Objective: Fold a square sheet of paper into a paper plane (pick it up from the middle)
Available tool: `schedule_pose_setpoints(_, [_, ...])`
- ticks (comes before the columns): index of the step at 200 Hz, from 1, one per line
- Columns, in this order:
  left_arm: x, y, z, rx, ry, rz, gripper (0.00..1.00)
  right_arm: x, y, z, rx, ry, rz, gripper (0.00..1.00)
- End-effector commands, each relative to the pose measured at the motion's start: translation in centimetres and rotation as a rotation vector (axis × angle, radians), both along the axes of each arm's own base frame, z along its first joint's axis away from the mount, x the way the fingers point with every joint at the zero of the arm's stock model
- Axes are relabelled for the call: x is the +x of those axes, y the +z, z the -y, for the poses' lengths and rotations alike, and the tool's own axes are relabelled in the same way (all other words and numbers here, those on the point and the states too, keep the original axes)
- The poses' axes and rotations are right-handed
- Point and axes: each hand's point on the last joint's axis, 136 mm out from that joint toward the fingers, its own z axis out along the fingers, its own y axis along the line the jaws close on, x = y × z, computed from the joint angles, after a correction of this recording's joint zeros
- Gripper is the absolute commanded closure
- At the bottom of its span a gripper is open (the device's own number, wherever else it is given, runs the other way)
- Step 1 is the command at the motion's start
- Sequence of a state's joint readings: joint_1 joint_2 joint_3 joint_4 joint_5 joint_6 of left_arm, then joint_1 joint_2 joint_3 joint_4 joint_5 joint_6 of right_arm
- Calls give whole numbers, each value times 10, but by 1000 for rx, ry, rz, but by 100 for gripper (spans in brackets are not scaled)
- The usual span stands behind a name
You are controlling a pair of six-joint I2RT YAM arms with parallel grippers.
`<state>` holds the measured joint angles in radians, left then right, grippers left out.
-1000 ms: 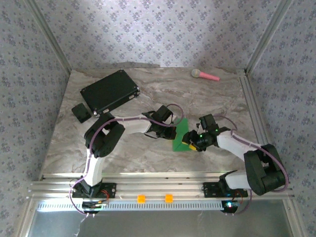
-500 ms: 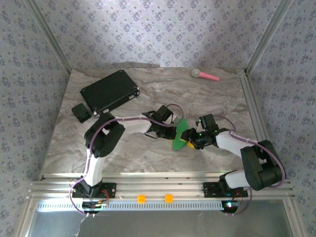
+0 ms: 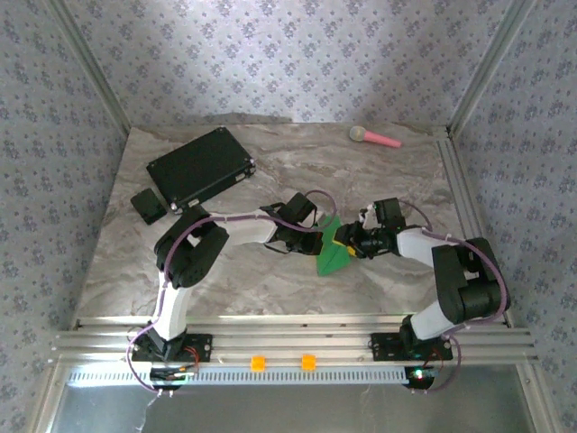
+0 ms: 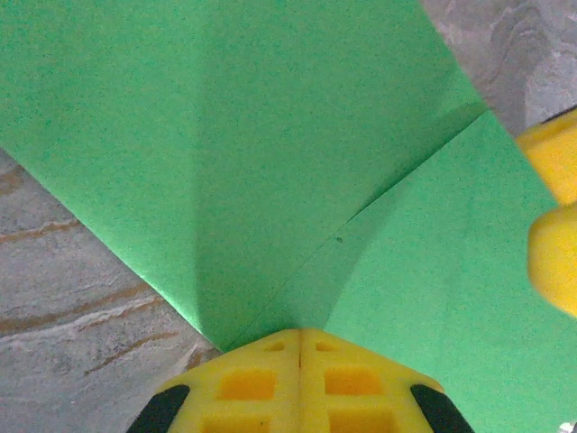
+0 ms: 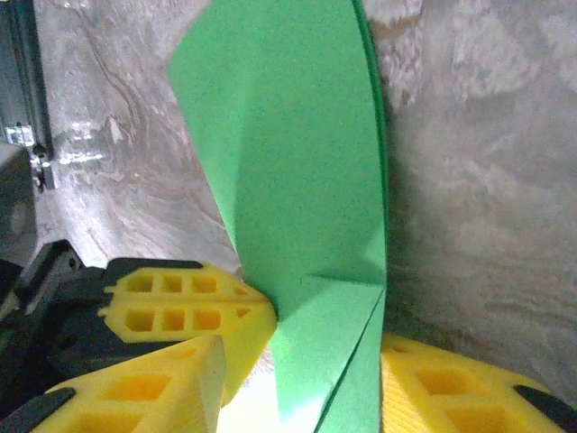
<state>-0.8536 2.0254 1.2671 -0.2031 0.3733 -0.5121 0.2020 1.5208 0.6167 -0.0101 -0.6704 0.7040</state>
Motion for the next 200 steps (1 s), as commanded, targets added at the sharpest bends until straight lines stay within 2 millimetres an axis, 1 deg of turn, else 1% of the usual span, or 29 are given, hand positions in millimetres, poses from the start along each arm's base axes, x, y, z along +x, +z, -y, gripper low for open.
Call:
schedule_pose_setpoints(1, [-16,-34,-15,113,-15,-51,100,9,1,0,19,36,29,60])
schedule_pose_setpoints(26, [-15,-31,-13,104,-12,-49,100,10,-6,1,35,38,14,64])
schedule_pose_setpoints(42, [-14,-30,-12,97,-9,-48,100,11,-7,-1,48,49,21,71])
schedule_pose_setpoints(57, [-14,-29,-12,97,-7,-49,100,12,-7,0,54,47,24,79])
schedule_pose_setpoints(84, [-13,-26,-10,85,-4,-48,100,13,-8,4,57,37,14,85])
schedule_pose_setpoints(94, [-12,-23,-9,79,-3,-45,100,12,-10,5,54,33,1,91])
schedule_pose_setpoints(112, [-11,-15,-6,58,1,-36,100,13,-7,6,48,53,38,92])
schedule_pose_setpoints(135, [-5,6,-3,7,20,-5,94,14,5,3,56,65,77,94])
schedule_pose_setpoints(154, [1,30,-2,-53,49,34,87,15,16,4,20,74,121,94])
schedule_pose_setpoints(162, [5,41,-4,-79,68,61,82,15,20,6,-23,82,144,94])
schedule_pose_setpoints(166, [7,46,-6,-88,81,76,80,15,23,6,-41,84,153,94])
schedule_pose_setpoints(183, [17,68,-19,-118,148,147,80,13,34,6,-167,129,208,93])
schedule_pose_setpoints(200, [31,84,-43,-123,256,221,80,11,45,6,-354,190,264,93])
